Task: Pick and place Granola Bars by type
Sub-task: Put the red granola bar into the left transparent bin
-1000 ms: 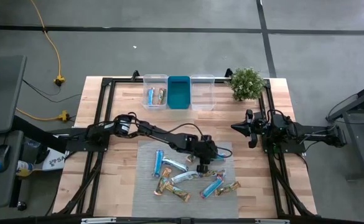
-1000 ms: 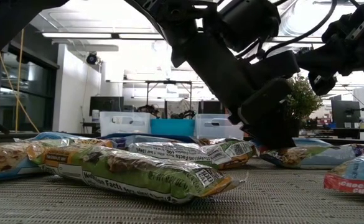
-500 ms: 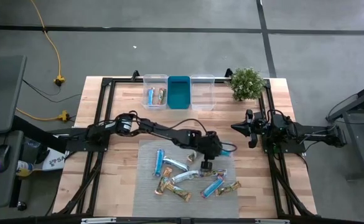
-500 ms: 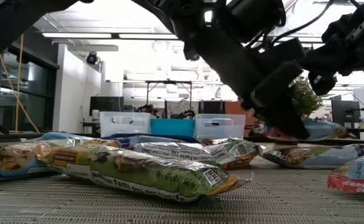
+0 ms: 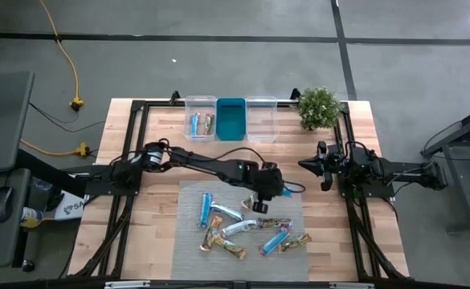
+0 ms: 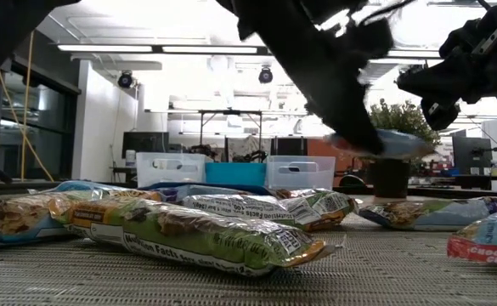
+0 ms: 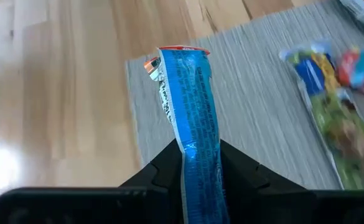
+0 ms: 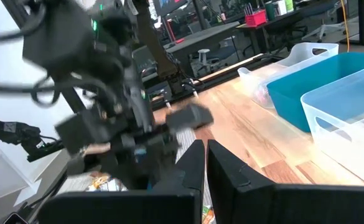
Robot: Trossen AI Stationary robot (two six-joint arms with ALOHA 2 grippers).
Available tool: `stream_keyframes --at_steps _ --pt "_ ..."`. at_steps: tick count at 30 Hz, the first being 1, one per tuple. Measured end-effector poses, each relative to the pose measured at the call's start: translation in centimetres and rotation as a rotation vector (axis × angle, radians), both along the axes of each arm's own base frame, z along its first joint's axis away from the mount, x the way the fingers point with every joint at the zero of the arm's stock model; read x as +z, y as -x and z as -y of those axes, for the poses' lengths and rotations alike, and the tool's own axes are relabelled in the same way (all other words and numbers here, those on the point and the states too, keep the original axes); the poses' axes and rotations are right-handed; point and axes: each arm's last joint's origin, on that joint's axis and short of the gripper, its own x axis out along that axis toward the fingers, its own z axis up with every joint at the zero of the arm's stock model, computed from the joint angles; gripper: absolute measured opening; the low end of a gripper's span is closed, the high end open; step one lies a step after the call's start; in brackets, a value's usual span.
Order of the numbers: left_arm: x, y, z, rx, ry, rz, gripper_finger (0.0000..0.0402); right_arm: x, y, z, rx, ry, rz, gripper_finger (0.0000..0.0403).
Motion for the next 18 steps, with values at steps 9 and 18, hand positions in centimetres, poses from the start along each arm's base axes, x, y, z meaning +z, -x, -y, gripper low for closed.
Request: stream_keyframes --at_steps 9,18 --pt "8.5 2.7 -3.0 0.006 -0.048 0.151 0.0077 0.0 0.0 0.0 0.0 0.0 0.0 0.0" --pt "17.4 9.4 -9.3 0.211 -0.246 0.217 0.0077 0.0 0.0 0.0 0.0 0.0 0.0 0.0"
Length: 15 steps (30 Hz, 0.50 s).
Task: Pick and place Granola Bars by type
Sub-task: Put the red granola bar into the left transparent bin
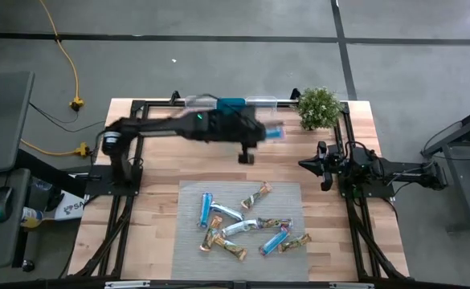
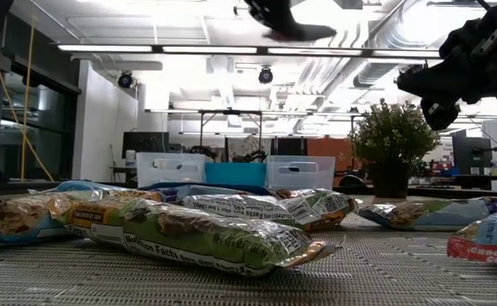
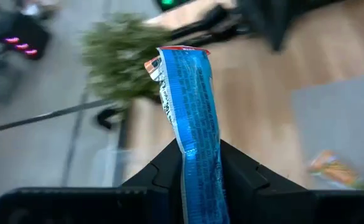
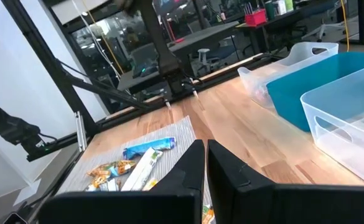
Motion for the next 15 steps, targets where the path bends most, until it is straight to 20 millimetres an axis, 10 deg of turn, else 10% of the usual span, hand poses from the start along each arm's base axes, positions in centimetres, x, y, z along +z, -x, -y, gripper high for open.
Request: stream_keyframes --at_steps 15 --pt "7.5 12.0 -6.3 0.435 -0.166 -0.016 0.0077 0.0 0.0 0.0 0.0 0.0 -0.006 0.0"
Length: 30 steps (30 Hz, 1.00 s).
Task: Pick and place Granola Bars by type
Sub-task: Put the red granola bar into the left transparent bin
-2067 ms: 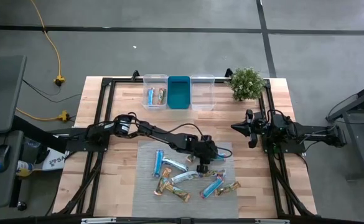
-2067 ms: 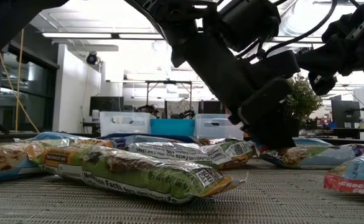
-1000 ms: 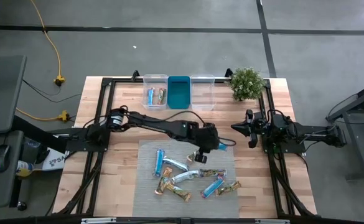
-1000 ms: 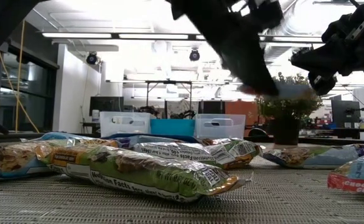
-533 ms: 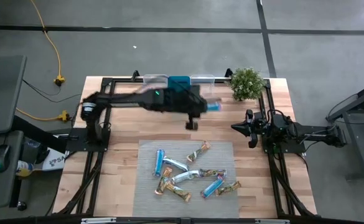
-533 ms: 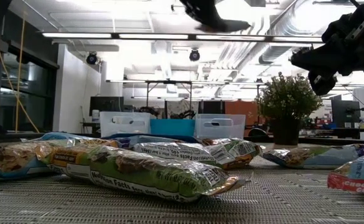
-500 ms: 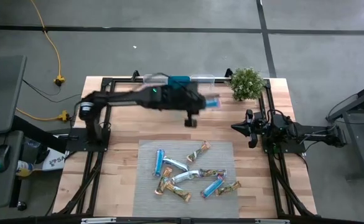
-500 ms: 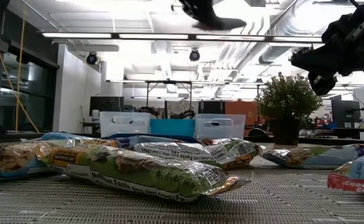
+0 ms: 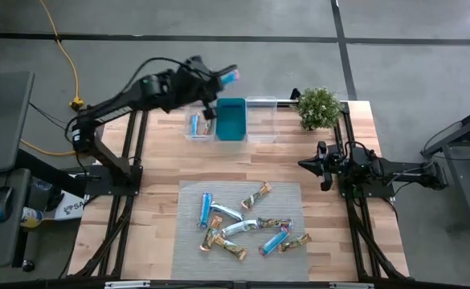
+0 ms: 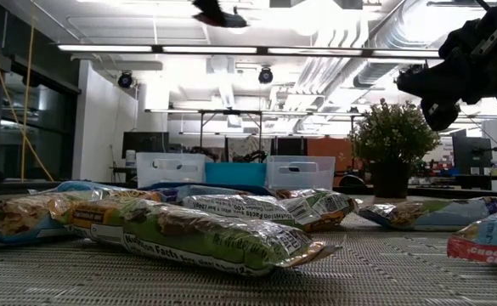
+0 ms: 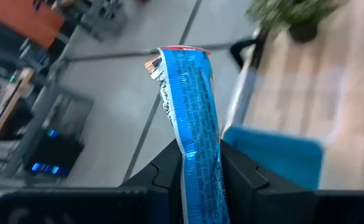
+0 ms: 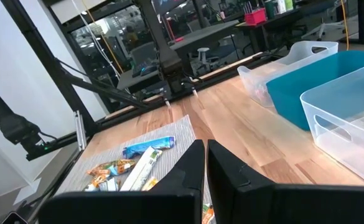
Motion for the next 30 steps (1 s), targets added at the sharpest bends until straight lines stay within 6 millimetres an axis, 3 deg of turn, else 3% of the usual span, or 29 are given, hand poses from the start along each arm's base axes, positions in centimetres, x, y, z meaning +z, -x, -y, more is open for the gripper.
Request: stream_keyframes --at_steps 8,11,15,19,24,30 --pt "1.4 5.3 -1.6 0.172 0.026 -0.021 0.0078 0.0 0.0 0.0 0.0 0.0 0.001 0.0" --pt "0.8 6.6 -2.1 0.239 0.059 0.0 0.0078 0.0 0.0 0.0 0.0 0.0 0.001 0.0" --pt "-2.1 7.8 -2.7 0.346 0.152 0.046 0.0078 0.0 0.0 0.0 0.0 0.0 0.001 0.0" --pt "-6.9 8.6 -3.2 0.448 0.272 0.148 0.0078 0.0 0.0 0.0 0.0 0.0 0.001 0.0" --pt "-11.5 8.7 -3.9 0.477 0.406 0.381 0.0078 0.0 0.0 0.0 0.0 0.0 0.001 0.0" --pt "-16.1 7.8 -4.7 0.547 0.493 0.46 0.0078 0.0 0.0 0.0 0.0 0.0 0.001 0.0"
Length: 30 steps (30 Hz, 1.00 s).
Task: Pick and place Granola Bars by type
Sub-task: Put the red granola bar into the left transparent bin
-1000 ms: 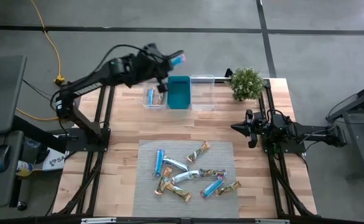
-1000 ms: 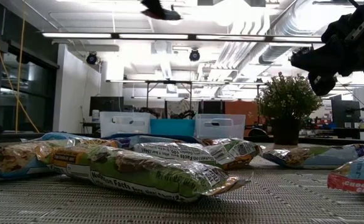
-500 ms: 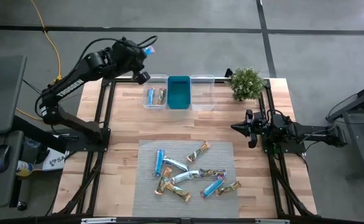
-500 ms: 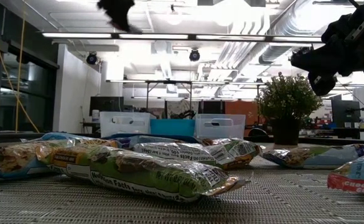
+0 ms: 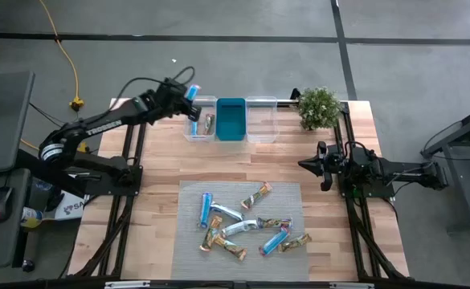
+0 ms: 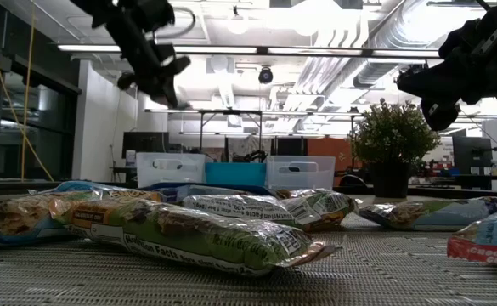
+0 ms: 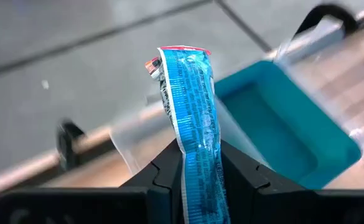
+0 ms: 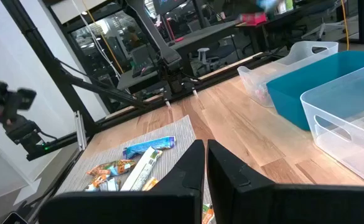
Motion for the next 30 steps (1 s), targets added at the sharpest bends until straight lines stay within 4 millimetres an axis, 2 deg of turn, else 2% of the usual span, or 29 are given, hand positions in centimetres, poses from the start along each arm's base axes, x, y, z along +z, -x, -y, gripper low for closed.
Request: stream_keyframes --at_steps 11,17,23,30 --pt "-5.5 -3.5 -2.2 0.015 0.156 0.022 0.0078 0.0 0.0 0.0 0.0 0.0 0.0 0.0" --pt "-8.6 -4.5 -2.8 0.057 0.267 -0.025 0.0078 0.0 0.0 0.0 0.0 0.0 0.0 0.0" --pt "-9.8 -4.9 -2.9 0.063 0.312 -0.035 0.0078 0.0 0.0 0.0 0.0 0.0 0.0 0.0" --pt "-9.8 -4.9 -3.0 0.067 0.308 -0.038 0.0093 0.0 0.0 0.0 0.001 0.0 0.0 0.0"
